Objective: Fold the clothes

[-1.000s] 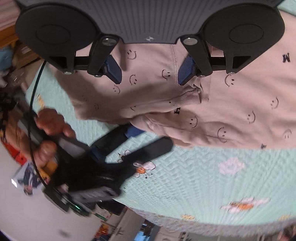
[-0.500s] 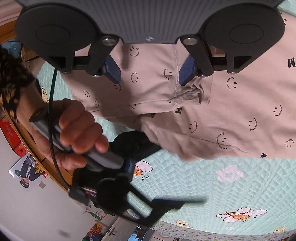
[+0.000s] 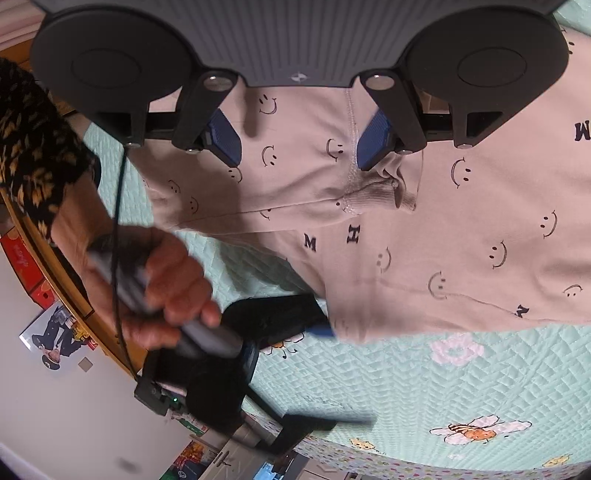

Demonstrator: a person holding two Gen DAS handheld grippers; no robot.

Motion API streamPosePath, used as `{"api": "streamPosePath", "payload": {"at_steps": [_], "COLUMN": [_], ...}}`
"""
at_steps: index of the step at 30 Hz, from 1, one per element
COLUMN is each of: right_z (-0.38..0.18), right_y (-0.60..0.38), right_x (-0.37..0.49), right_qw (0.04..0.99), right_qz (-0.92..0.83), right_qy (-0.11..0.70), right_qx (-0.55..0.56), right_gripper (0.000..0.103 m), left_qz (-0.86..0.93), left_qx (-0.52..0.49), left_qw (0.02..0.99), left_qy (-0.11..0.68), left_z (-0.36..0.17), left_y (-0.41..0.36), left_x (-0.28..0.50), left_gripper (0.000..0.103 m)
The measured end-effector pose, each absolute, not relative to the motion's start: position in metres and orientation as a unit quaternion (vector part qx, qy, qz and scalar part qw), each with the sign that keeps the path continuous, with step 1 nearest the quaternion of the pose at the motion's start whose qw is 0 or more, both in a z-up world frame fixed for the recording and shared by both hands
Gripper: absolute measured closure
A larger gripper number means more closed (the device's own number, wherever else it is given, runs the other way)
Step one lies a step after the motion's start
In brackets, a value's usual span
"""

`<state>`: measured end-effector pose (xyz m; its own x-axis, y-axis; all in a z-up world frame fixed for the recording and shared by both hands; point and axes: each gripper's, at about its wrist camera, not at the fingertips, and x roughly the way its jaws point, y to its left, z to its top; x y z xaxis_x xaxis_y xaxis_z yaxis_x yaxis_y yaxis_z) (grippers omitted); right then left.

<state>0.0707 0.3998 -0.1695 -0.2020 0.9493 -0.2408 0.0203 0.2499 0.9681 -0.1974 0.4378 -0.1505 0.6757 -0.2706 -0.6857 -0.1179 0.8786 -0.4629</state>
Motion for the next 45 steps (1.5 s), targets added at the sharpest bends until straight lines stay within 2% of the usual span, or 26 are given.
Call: {"api": "streamPosePath", "payload": {"at_steps": [4,10,16,18,24,26,33,34,35,37,45], "right_z": [-0.178,-0.163,-0.155,-0.148,-0.130,-0.128,-0.127,-0.128,-0.128,-0.126,-0.143], "right_y": [0.394,0.368,0.360,0.356,0.369,0.372,0.391,0.392,0.391,0.385,0.344], "right_x": [0.068,0.054,0.044,0.039,0.014,0.008,-0.006,-0.006,-0.007,-0.008,0.000], "right_qw": [0.481,0.518,0.563,0.579,0.653,0.665,0.681,0.683,0.687,0.692,0.699], "right_qz": [0.436,0.454,0.511,0.540,0.571,0.572,0.585,0.584,0.582,0.576,0.522], "right_qy": [0.637,0.624,0.580,0.552,0.493,0.478,0.439,0.436,0.433,0.435,0.484], "right_qx": [0.416,0.370,0.293,0.261,0.072,0.031,-0.038,-0.041,-0.043,-0.031,0.069], "right_gripper": [0.028,0.028,0.028,0.030,0.055,0.067,0.078,0.085,0.097,0.101,0.102], "left_qz": [-0.042,-0.043,-0.014,0.009,0.068,0.072,0.093,0.094,0.094,0.093,0.096], "left_qx": [-0.244,-0.267,-0.278,-0.277,-0.251,-0.221,-0.205,-0.205,-0.206,-0.203,-0.179], "left_qw": [0.882,0.879,0.906,0.907,0.896,0.899,0.888,0.888,0.888,0.887,0.889], "left_qy": [0.400,0.393,0.319,0.317,0.359,0.372,0.400,0.400,0.401,0.403,0.410], "left_z": [-0.150,-0.142,-0.108,-0.105,-0.120,-0.123,-0.140,-0.141,-0.142,-0.143,-0.144], "left_y": [0.438,0.447,0.485,0.502,0.541,0.541,0.548,0.549,0.549,0.549,0.544], "left_x": [-0.198,-0.201,-0.202,-0.192,-0.158,-0.149,-0.141,-0.141,-0.141,-0.140,-0.134], "left_gripper": [0.031,0.033,0.033,0.033,0.033,0.033,0.033,0.033,0.033,0.033,0.032]}}
